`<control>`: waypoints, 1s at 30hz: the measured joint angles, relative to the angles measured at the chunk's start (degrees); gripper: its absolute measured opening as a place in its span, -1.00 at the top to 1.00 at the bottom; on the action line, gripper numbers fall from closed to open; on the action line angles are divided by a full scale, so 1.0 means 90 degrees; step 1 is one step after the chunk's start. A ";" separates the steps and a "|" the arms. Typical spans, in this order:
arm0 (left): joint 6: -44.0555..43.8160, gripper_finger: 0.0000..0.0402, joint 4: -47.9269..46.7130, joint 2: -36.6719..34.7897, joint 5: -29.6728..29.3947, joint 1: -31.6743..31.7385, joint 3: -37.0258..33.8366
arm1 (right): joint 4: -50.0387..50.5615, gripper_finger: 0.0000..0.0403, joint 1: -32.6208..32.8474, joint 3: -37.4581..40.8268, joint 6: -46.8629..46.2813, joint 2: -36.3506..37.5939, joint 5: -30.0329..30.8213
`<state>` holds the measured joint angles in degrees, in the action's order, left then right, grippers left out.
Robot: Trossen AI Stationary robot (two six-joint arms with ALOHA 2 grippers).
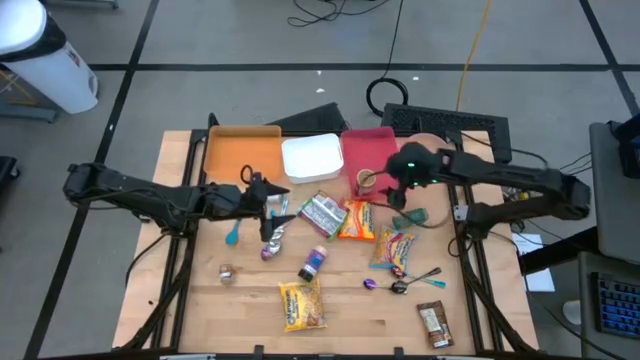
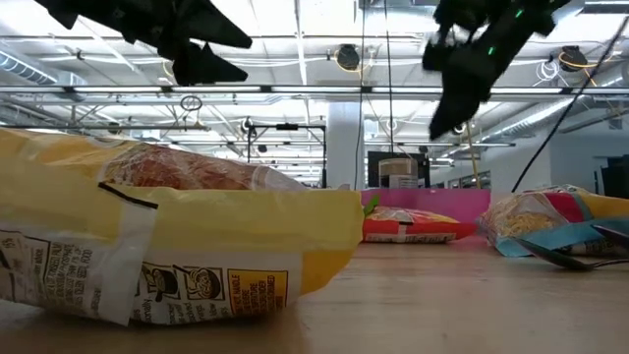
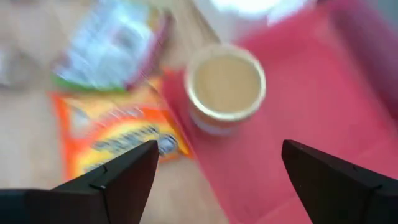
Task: Pick & Place Food Item
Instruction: Put the blue baby spoon into the orange bin
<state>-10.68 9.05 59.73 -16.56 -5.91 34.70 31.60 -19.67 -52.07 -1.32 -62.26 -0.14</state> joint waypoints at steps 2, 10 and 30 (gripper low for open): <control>-0.0014 -0.89 0.0056 -0.0129 0.0005 -0.0026 0.0012 | -0.0369 -0.65 0.0284 0.0000 -0.0252 0.0518 0.0006; 0.0052 -0.89 0.0005 -0.0987 0.0003 -0.0370 0.0025 | -0.4265 -0.67 0.1840 0.1295 -0.0786 0.1999 -0.0550; 0.0608 -0.89 -0.0193 -0.0741 -0.0769 -0.1518 0.0027 | -1.0290 -0.63 0.2740 0.4637 -0.0108 0.0560 0.1364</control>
<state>-5.21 7.32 53.06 -23.48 -19.57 34.94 -61.01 4.99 -10.34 -2.29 -57.22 12.14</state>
